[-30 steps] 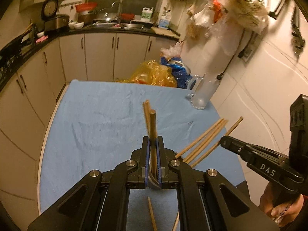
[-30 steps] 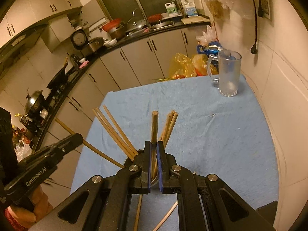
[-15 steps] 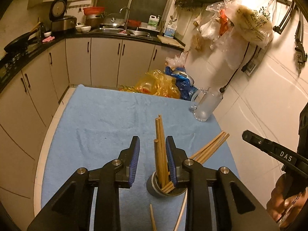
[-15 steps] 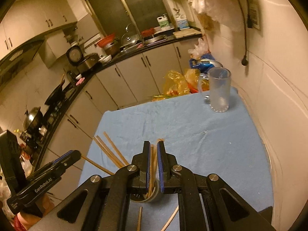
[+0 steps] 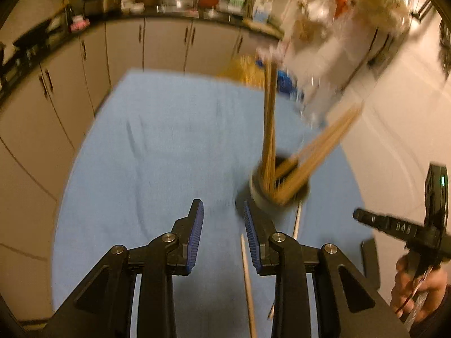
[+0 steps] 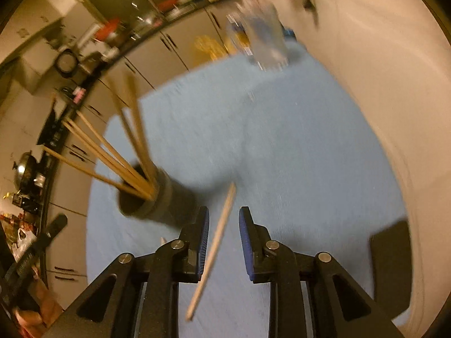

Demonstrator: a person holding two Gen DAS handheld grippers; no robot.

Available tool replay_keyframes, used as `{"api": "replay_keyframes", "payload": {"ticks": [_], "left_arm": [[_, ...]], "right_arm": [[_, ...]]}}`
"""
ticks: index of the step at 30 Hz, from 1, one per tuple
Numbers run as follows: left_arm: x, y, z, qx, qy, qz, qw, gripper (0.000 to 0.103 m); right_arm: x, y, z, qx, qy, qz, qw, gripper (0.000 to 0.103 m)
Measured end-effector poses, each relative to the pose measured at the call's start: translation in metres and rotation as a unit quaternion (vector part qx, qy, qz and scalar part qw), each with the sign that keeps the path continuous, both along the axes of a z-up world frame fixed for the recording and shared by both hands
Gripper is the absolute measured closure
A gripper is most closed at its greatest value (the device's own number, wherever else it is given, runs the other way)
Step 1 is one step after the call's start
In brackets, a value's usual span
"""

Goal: Organize utensils
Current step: 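Grasp a chopstick on the towel with the left tool while the right tool grasps another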

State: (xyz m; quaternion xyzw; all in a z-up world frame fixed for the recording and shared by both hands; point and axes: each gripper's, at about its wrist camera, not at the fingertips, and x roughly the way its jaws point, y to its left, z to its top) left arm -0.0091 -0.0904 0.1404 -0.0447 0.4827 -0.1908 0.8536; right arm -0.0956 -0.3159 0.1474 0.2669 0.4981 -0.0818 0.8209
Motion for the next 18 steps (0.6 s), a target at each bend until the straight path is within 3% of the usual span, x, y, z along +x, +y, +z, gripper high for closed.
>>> {"api": "replay_keyframes", "payload": {"ticks": [4,8,14,16,18], "left_arm": [[-0.013,-0.018,-0.046,0.006,0.071,-0.029,0.9971,0.075],[-0.020,-0.034,-0.081,0.014,0.126,-0.046,0.9909,0.075],[-0.023,-0.054,-0.102,0.027,0.145,-0.066,0.9869,0.076],[-0.025,-0.060,-0.105,0.038,0.139,-0.067,0.9873,0.092],[-0.023,-0.063,-0.110,0.051,0.140,-0.065,0.9868,0.096]], "right_arm": [[-0.004,-0.001,-0.033,0.023,0.050,-0.006,0.998,0.079],[-0.005,-0.006,-0.044,0.038,0.065,-0.012,0.997,0.079],[0.000,-0.002,-0.048,0.041,0.071,-0.007,0.997,0.079],[0.002,-0.004,-0.050,0.046,0.074,-0.005,0.996,0.079],[0.008,-0.002,-0.052,0.050,0.077,-0.002,0.996,0.079]]}}
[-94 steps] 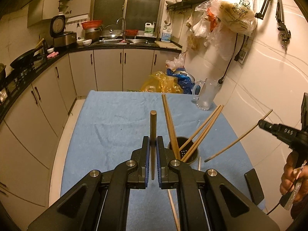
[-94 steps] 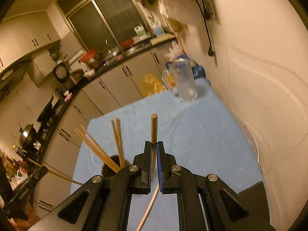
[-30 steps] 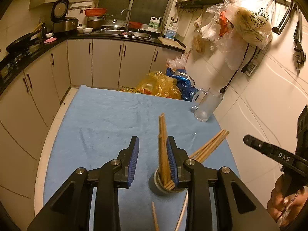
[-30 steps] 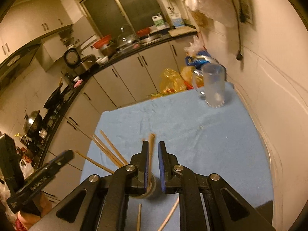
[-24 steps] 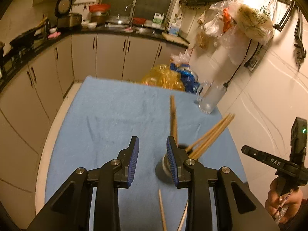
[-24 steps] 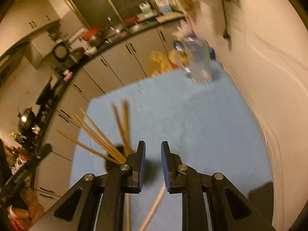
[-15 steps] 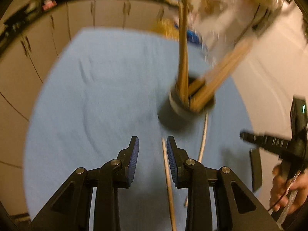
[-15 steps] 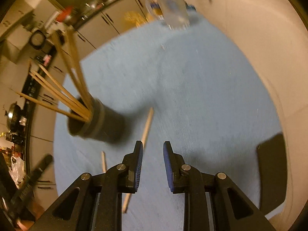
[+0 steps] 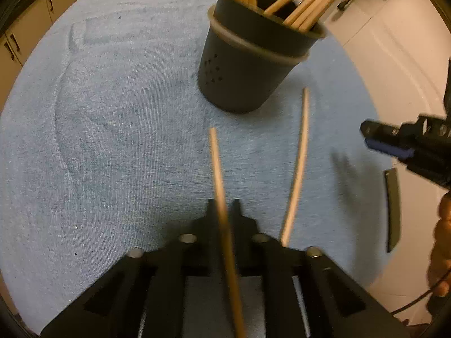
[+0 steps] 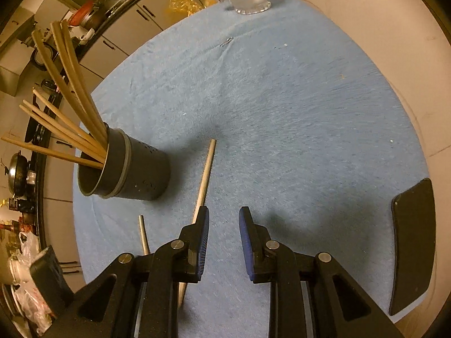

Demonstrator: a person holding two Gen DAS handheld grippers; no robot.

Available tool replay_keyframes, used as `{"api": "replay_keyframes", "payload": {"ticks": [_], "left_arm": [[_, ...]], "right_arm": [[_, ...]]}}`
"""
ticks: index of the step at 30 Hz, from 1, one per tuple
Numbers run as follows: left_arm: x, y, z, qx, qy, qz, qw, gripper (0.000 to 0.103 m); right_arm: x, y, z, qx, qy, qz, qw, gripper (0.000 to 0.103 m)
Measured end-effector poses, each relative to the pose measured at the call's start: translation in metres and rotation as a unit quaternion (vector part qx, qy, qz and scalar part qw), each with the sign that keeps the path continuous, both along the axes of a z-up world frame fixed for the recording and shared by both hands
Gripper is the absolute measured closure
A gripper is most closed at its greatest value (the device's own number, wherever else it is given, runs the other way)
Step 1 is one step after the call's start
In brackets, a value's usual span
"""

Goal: Organize utensils
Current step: 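Grasp a chopstick on the towel with the left tool while the right tool grasps another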

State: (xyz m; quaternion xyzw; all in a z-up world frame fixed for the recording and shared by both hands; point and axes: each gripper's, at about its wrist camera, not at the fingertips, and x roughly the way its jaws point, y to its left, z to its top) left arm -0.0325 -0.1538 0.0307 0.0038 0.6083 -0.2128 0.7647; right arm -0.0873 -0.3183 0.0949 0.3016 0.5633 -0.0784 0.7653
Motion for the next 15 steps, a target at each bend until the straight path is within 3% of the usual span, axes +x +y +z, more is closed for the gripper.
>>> {"api": "replay_keyframes", "payload": {"ticks": [6,12,15], "left_arm": [[0.013,0.016,0.002,0.020,-0.023,0.036,0.9989,0.096],[0.026,0.033,0.001,0.012,-0.019,0.060,0.9979,0.096],[0.032,0.035,0.003,0.015,-0.019,0.055,0.9982,0.096]], "right_arm": [[0.028,0.013,-0.014,0.008,0.016,0.025,1.000,0.079],[0.057,0.022,-0.034,-0.009,0.049,0.037,0.998,0.080],[0.069,0.026,-0.042,-0.021,0.068,0.043,0.997,0.087]]}}
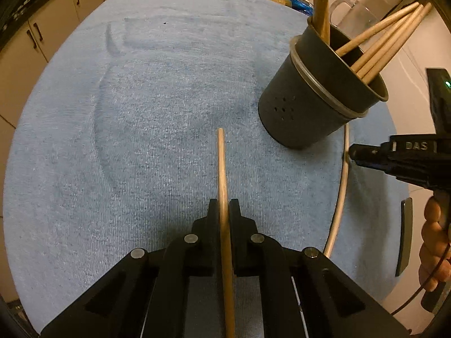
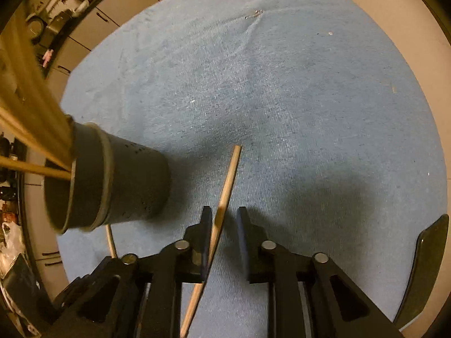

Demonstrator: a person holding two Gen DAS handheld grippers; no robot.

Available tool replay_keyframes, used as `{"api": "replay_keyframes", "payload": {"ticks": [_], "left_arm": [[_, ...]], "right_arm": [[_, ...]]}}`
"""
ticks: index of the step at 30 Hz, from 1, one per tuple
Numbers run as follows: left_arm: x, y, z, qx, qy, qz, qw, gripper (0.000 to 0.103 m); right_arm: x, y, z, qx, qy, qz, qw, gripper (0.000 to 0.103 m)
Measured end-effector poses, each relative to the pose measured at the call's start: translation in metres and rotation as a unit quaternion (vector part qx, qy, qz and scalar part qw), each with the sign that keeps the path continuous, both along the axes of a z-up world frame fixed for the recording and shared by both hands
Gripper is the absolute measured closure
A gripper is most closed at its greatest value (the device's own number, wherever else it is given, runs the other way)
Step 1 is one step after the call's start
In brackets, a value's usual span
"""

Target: Organize utensils

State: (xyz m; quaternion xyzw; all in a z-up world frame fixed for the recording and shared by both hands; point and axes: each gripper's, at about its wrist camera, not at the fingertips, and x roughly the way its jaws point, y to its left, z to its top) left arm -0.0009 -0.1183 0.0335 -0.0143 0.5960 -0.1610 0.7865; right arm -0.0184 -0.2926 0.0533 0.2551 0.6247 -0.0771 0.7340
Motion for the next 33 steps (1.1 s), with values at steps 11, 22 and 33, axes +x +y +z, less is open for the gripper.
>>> {"api": "replay_keyframes", "payload": {"ticks": [11,22,33], "left_arm": [[-0.018,0.005,0.021,-0.025,-0.036,-0.008,0.9990,0.097],[-0.044,0.025,0.099,-0.067,-0.151,-0.014,0.9863,0.097],[-0.056,0.028,0.130,-0.075,-0.189,-0.036,0.9784,0.097]], "right_arm": [[-0.014,0.001,0.002,0.012,-0.017,0.003,1.000,0.097],[-0.079,0.016,0.095,-0.013,-0.189,0.006,0.982,0.097],[-0.109,0.040,0.135,-0.055,-0.256,-0.005,0.965,0.098]]}}
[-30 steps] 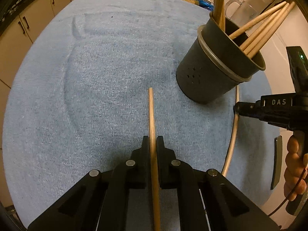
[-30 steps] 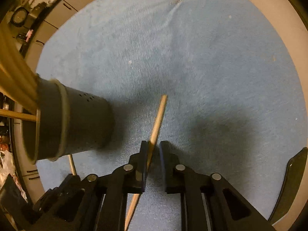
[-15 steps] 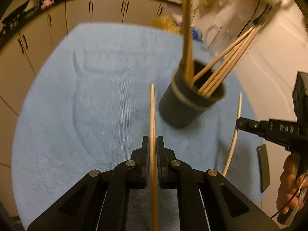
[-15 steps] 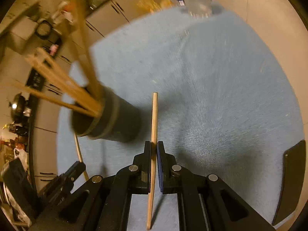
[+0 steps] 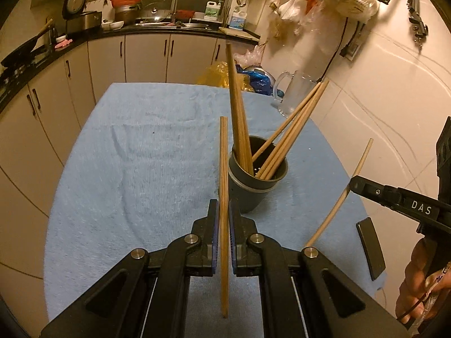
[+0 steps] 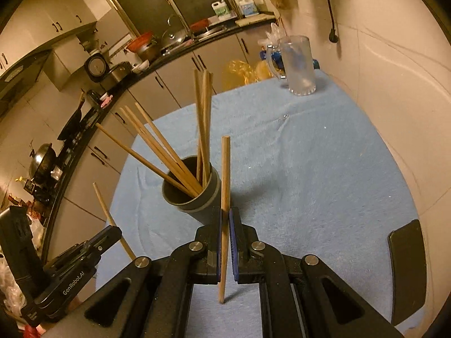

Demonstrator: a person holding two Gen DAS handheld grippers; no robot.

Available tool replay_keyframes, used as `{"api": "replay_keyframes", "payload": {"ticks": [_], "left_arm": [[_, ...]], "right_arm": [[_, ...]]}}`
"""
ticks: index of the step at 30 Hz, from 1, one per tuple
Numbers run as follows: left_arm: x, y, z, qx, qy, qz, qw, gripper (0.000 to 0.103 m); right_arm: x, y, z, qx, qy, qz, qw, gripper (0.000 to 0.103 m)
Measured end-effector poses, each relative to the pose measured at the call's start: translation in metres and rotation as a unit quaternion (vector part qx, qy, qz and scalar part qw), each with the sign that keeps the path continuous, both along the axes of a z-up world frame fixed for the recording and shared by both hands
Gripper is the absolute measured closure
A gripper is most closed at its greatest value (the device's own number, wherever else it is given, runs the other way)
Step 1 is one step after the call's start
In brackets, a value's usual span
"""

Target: Organize utensils

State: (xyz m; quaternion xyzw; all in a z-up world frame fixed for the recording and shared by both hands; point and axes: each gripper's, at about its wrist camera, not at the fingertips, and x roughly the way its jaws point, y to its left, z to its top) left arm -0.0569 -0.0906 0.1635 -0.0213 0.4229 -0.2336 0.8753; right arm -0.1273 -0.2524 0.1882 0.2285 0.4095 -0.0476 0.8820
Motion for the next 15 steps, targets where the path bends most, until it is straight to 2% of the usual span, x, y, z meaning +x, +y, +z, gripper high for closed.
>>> {"api": "replay_keyframes", "payload": {"ticks": [9,11,15], "left_arm": [[-0.003,0.007,0.006,-0.001,-0.012,-0.003,0.9999,0.097],[-0.003,0.008,0.007,-0.001,-0.014,-0.004,0.9999,0.097],[-0.003,0.009,0.010,-0.001,-0.016,-0.003,0.9999,0.097]], "right_arm": [[-0.008,0.002,0.011,-0.006,-0.019,-0.013,1.000,0.098],[-0.009,0.001,0.013,-0.005,-0.022,-0.015,1.000,0.102],[-0.011,0.003,0.018,-0.008,-0.027,-0.015,1.000,0.102]]}}
